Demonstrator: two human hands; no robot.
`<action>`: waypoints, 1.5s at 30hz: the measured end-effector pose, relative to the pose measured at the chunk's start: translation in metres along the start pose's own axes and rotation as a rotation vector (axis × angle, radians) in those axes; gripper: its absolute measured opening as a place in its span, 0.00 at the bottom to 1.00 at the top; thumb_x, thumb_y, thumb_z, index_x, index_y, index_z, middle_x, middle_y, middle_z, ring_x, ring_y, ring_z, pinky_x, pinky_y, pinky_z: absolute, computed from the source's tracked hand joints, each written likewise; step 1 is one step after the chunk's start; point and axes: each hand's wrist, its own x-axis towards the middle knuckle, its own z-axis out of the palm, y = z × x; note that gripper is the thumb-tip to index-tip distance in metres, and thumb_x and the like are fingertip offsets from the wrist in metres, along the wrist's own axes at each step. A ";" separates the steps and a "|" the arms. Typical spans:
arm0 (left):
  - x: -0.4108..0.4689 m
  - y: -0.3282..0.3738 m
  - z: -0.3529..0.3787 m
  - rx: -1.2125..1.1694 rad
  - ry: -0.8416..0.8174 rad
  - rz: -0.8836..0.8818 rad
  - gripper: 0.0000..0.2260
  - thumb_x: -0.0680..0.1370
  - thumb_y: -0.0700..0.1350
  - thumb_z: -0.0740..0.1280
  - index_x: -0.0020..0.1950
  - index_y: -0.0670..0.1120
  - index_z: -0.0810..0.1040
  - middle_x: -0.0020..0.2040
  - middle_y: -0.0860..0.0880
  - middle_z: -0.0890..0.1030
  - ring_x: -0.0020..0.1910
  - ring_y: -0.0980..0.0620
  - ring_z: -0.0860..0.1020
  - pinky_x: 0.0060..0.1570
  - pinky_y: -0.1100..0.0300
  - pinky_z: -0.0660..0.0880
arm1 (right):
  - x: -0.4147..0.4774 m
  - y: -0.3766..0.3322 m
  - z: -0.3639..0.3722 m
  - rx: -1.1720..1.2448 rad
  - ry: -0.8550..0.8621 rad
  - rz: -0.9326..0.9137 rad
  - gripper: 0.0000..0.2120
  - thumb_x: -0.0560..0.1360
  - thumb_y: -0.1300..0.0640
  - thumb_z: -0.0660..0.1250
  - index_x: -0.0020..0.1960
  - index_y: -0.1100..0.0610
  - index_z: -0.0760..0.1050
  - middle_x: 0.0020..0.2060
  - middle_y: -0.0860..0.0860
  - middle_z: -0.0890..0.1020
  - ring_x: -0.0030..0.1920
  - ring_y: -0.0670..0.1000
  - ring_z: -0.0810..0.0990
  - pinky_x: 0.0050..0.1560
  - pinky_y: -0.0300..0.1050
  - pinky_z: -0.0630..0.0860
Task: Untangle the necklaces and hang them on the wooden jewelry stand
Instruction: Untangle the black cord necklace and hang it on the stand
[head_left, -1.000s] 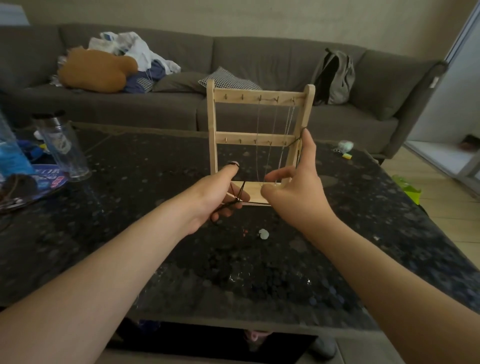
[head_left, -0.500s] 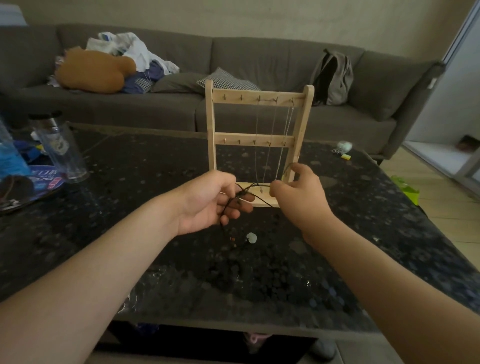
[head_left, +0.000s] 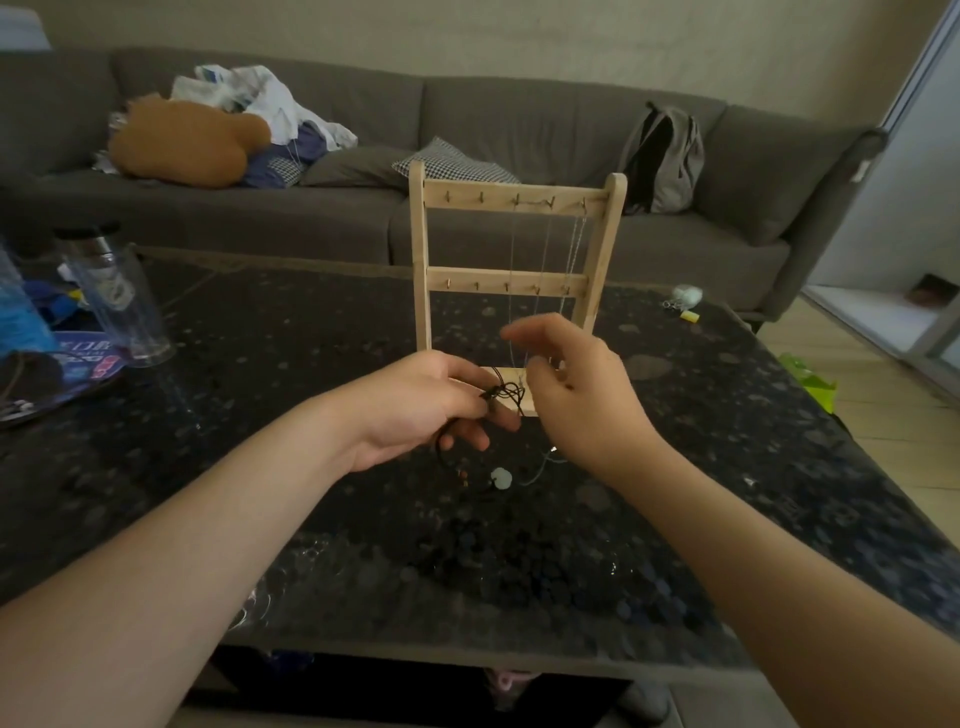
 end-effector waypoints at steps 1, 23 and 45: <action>-0.001 0.001 0.000 0.016 -0.010 0.005 0.13 0.86 0.35 0.65 0.69 0.46 0.74 0.55 0.46 0.90 0.46 0.50 0.84 0.44 0.55 0.71 | 0.000 -0.001 0.000 0.087 -0.057 -0.030 0.18 0.84 0.66 0.61 0.67 0.49 0.79 0.62 0.42 0.82 0.61 0.39 0.80 0.52 0.26 0.75; 0.002 -0.003 -0.001 0.140 0.214 0.131 0.07 0.83 0.40 0.70 0.61 0.46 0.80 0.45 0.45 0.89 0.38 0.53 0.81 0.43 0.57 0.78 | 0.001 0.007 -0.002 0.299 -0.035 0.147 0.09 0.77 0.63 0.78 0.52 0.51 0.86 0.43 0.48 0.89 0.43 0.46 0.90 0.51 0.44 0.86; 0.004 -0.007 -0.004 0.158 0.191 0.200 0.07 0.83 0.41 0.73 0.61 0.45 0.82 0.48 0.46 0.90 0.45 0.49 0.87 0.52 0.50 0.83 | 0.004 0.006 0.001 0.119 -0.051 0.170 0.08 0.82 0.52 0.71 0.50 0.48 0.89 0.35 0.42 0.85 0.35 0.37 0.81 0.35 0.31 0.72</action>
